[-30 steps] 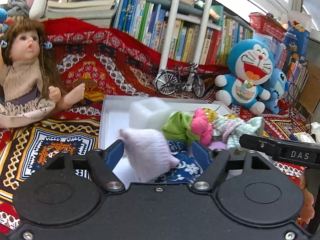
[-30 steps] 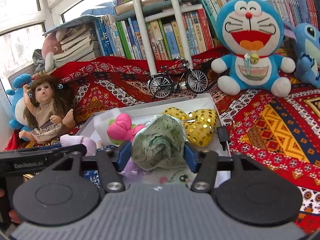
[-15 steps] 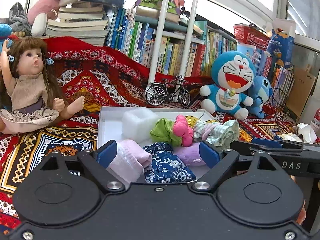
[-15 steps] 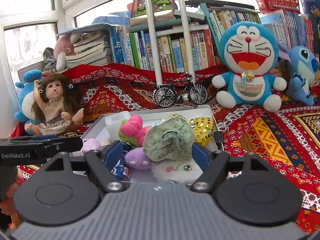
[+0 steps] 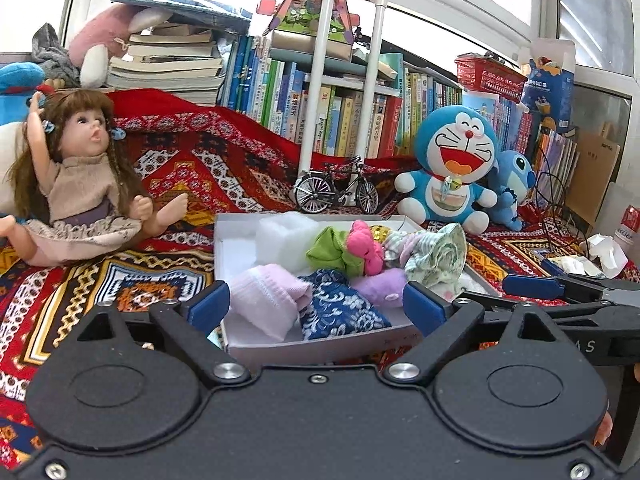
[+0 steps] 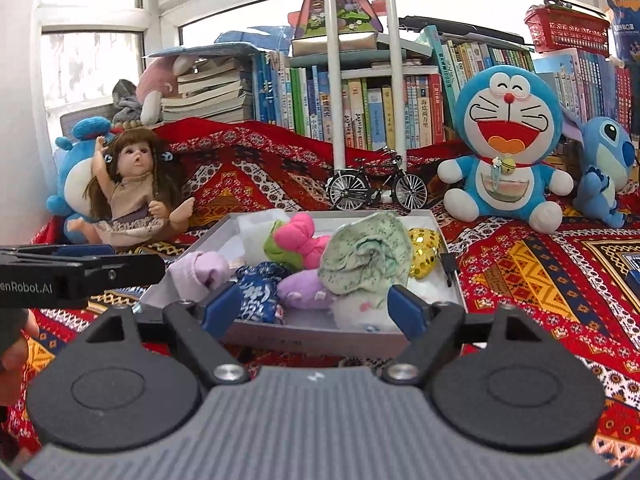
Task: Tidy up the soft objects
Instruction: 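Withdraw the left tool toward the blue mask packet while the right tool moves toward the beige block, then grasp the blue face-mask packet with the left tool while the right tool grasps the beige block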
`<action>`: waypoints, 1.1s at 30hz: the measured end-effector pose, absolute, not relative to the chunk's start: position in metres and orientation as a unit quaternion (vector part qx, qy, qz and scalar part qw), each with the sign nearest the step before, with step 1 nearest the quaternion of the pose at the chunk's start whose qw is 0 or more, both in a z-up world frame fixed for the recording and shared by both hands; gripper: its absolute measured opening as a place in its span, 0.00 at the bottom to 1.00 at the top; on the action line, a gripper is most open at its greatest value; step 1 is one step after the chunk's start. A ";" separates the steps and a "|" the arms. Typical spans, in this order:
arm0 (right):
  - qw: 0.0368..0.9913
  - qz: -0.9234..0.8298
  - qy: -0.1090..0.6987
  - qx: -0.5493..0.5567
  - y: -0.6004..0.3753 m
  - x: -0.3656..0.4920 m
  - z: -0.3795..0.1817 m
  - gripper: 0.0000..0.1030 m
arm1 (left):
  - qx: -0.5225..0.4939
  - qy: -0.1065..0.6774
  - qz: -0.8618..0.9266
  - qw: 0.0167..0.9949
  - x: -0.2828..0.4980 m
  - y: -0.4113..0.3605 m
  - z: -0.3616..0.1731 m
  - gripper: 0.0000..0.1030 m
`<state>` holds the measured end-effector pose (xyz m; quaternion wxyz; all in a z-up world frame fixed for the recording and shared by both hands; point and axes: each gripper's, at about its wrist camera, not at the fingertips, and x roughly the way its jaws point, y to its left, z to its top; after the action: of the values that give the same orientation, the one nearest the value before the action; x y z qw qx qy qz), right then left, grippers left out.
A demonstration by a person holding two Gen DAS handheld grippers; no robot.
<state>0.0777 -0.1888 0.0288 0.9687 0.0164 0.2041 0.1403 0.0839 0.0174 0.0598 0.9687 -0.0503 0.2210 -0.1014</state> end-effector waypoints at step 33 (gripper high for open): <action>0.958 0.140 0.244 -0.047 -0.151 0.041 -0.029 0.96 | -0.081 0.279 -0.038 0.956 0.065 0.056 0.007 0.93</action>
<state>0.0408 -0.1506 -0.0291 0.9584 -0.0466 0.2443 0.1401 0.0651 0.0559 0.0071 0.9560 -0.0814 0.2792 -0.0377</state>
